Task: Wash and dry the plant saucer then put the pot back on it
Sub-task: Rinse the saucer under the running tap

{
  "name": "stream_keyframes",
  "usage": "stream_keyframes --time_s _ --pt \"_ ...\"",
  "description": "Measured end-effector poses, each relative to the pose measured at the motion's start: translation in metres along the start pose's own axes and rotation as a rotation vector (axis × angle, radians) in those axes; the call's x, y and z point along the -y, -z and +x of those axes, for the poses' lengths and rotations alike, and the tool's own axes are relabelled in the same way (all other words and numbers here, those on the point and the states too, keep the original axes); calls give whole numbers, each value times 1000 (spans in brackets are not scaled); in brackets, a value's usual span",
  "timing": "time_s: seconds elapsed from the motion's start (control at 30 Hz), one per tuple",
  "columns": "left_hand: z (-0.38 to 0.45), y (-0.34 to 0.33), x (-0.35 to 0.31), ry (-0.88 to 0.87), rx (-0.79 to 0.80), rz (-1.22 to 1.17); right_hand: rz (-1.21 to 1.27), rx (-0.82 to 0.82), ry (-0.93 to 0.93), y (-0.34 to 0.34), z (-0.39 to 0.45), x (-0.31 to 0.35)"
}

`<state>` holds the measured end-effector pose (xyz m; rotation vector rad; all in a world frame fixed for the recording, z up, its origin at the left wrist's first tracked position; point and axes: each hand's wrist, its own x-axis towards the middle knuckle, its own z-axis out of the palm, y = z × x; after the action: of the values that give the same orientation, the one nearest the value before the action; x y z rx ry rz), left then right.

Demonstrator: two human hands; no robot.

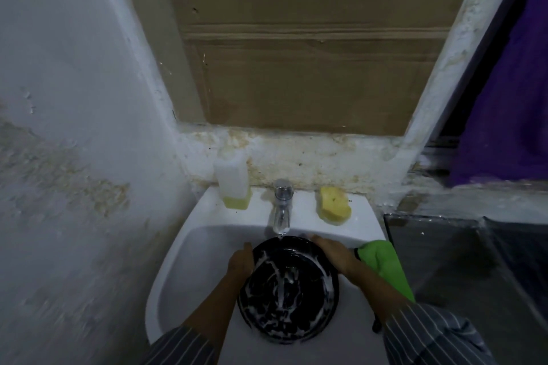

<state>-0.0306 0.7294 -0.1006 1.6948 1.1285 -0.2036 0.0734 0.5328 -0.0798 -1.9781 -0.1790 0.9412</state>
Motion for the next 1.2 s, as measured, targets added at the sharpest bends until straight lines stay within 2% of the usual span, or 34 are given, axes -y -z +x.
stream_keyframes --time_s 0.1,0.27,0.4,0.57,0.73,0.87,1.0,1.2 --pt "3 -5 -6 -47 0 16 40 -12 47 -1 -5 0" --pt "10 -8 -12 -90 -59 93 -56 -1 161 -5 -7 2" --pt "15 -12 -16 -193 -85 2 -74 -39 222 -9 0 1" --pt "6 -23 -23 -373 -194 -34 97 -154 186 -12 11 -1" --pt "2 -29 -8 -574 -334 167 273 -176 110 -12 14 -13" --pt "7 -26 9 -482 -311 135 390 -267 34 -12 18 -24" --pt "3 -25 19 -374 -227 -161 531 -336 -44 -14 19 -31" --pt "-7 -31 42 -80 -158 -529 666 -388 -79 -17 11 -40"
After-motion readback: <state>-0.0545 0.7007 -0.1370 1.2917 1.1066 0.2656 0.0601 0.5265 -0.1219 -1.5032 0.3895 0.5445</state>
